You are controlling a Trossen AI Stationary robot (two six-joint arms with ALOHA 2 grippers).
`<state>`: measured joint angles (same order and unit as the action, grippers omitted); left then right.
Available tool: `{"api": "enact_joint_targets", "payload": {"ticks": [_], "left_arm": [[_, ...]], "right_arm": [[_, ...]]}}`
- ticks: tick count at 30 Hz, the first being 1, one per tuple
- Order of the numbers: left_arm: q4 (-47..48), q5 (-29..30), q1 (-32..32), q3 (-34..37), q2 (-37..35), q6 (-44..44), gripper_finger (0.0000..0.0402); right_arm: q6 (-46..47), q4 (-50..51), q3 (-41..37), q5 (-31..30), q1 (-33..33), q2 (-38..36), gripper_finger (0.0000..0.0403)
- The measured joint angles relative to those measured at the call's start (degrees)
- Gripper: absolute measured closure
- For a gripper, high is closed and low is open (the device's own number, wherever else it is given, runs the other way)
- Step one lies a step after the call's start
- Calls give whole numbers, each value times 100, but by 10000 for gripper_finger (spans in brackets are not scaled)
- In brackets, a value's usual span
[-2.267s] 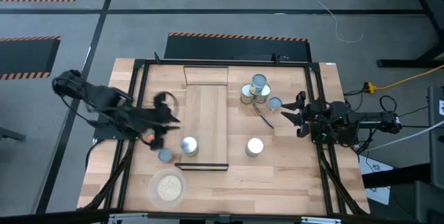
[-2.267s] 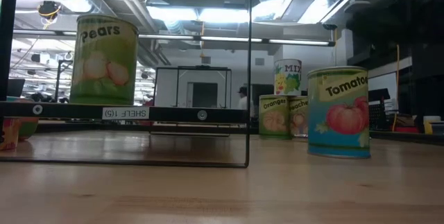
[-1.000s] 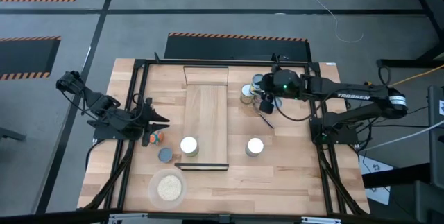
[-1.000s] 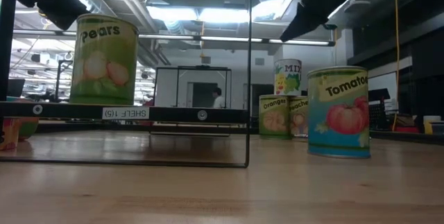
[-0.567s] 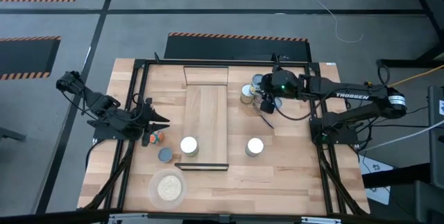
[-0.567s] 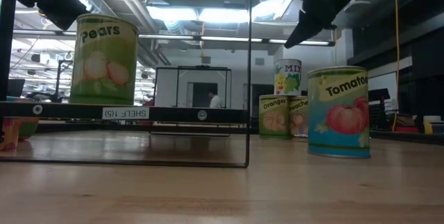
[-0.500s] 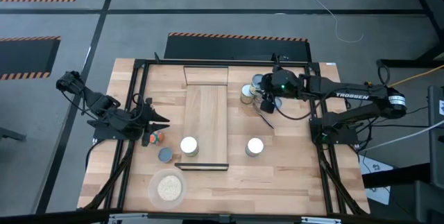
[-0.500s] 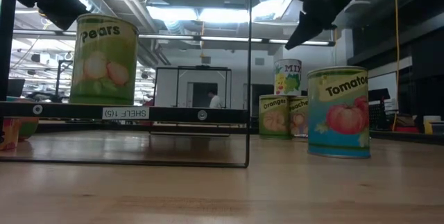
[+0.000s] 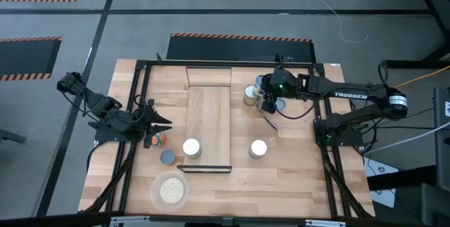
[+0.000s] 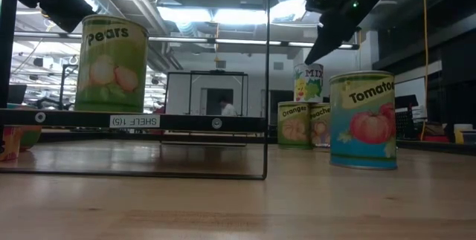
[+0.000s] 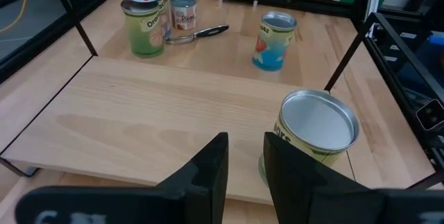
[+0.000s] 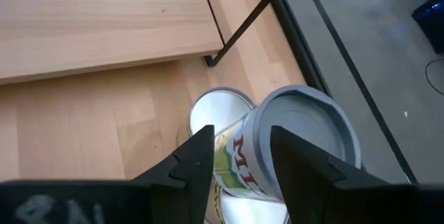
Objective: Pick and place cans onto a shelf
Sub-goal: Put the canned mixed fruits on the shelf
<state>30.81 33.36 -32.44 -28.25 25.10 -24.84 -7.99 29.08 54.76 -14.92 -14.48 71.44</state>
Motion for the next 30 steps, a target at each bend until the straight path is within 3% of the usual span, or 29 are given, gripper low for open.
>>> {"api": "enact_joint_targets", "payload": {"ticks": [6,18,30], "left_arm": [[0,0,-1,0,0,0,316],[0,0,-1,0,0,0,316],[-2,0,1,0,0,0,316]], "right_arm": [[-2,7,0,-2,-4,111,263],[-4,-9,0,-20,-4,120,330],[-2,-11,0,2,-2,116,370]]}}
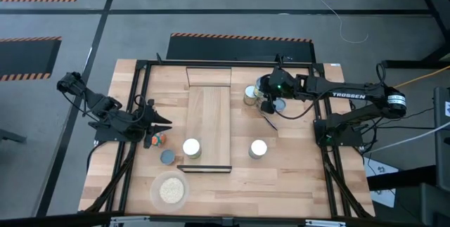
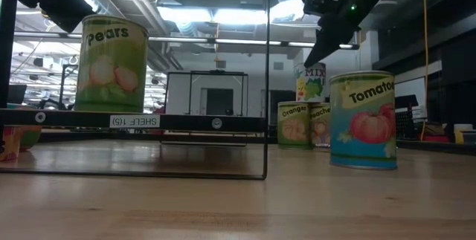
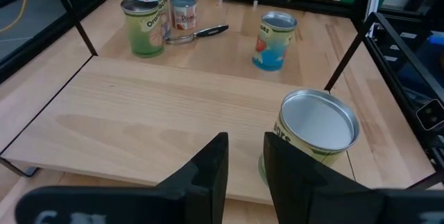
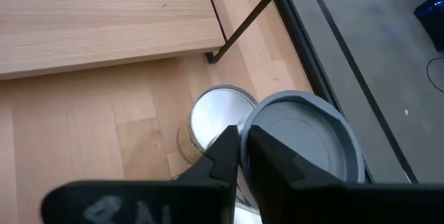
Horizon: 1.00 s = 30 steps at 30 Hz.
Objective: Pick and place cans onto a shelf
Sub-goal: Put the canned mixed fruits on the shelf
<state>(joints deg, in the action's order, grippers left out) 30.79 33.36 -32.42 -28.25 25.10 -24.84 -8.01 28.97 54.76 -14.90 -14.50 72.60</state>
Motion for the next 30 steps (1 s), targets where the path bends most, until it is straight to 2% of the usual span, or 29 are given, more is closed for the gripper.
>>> {"api": "enact_joint_targets", "payload": {"ticks": [17,24,30], "left_arm": [[2,0,-2,0,0,0,316],[2,2,0,0,0,0,316],[2,2,0,0,1,0,316]], "right_arm": [[-2,82,56,-1,0,-10,377],[-4,120,571,21,0,-10,377],[-22,24,1062,277,4,0,377]]}}
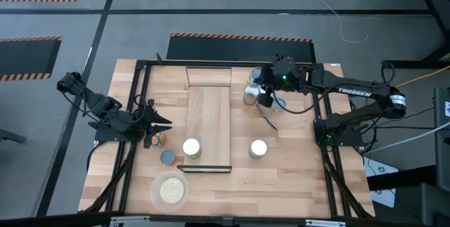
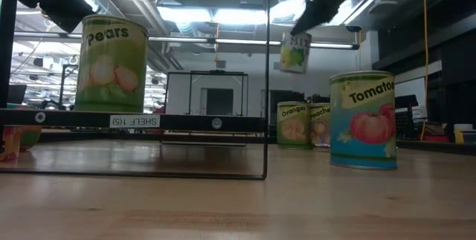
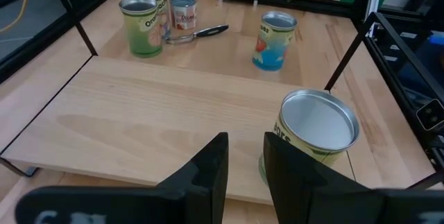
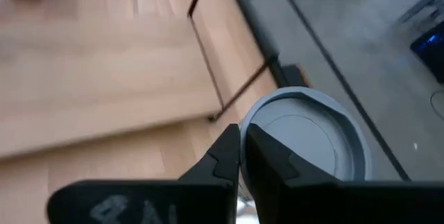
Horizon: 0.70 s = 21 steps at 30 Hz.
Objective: Pick and place cans onto a shelf
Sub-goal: Put the canned mixed fruits on the shelf
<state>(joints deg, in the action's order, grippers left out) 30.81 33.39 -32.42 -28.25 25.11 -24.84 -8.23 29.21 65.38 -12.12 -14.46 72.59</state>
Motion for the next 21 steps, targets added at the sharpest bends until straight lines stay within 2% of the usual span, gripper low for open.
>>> {"api": "enact_joint_targets", "payload": {"ticks": [5,8,11,21], "left_arm": [[0,0,-2,0,-1,0,316],[0,0,-2,0,1,0,316],[2,0,-2,0,1,0,316],[0,0,-2,0,1,0,316]], "right_arm": [[-124,-402,322,67,11,209,377],[-286,-721,541,446,11,524,377],[-428,-842,887,736,15,1019,377],[-448,-798,2099,1068,-31,2785,377]]}}
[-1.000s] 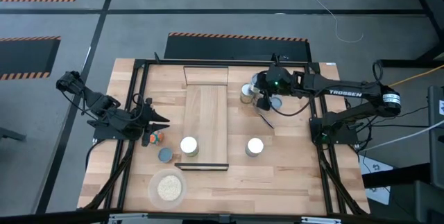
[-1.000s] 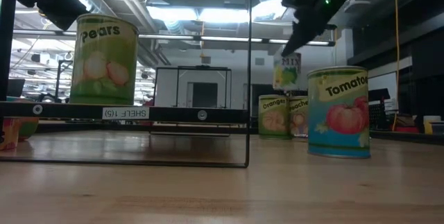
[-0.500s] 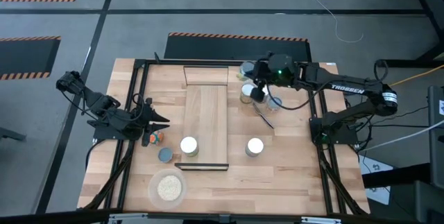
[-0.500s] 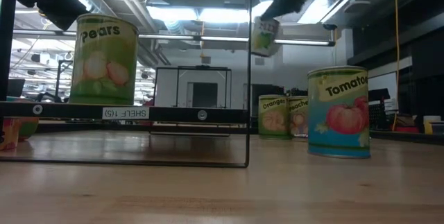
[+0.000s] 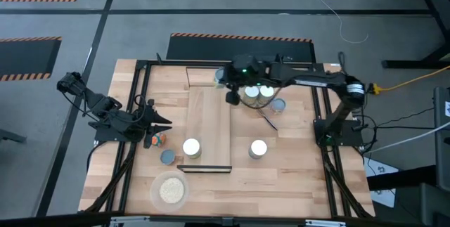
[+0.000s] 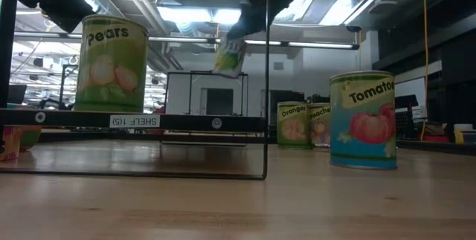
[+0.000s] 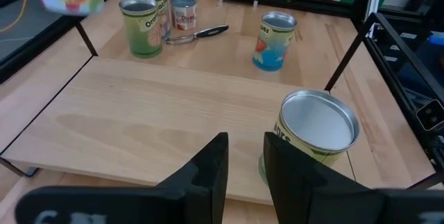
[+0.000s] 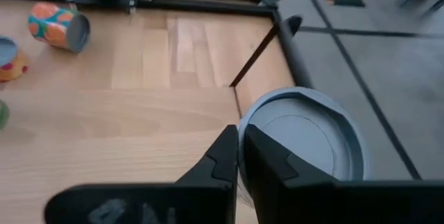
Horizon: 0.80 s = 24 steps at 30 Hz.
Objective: Pick and place cans onto a shelf
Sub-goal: Put the canned mixed fruits on the shelf
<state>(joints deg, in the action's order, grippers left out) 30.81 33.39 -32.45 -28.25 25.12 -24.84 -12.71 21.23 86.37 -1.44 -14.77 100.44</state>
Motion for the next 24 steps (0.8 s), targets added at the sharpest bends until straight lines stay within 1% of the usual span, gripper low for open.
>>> {"api": "enact_joint_targets", "payload": {"ticks": [6,9,18,24], "left_arm": [[0,0,1,0,-1,0,316],[2,0,2,0,-2,0,316],[0,0,2,0,0,0,316],[0,0,0,0,0,0,316]], "right_arm": [[14,21,87,286,-108,568,377],[28,33,87,303,-148,739,377],[37,37,87,312,-191,1057,377],[48,46,87,322,-188,1112,377]]}}
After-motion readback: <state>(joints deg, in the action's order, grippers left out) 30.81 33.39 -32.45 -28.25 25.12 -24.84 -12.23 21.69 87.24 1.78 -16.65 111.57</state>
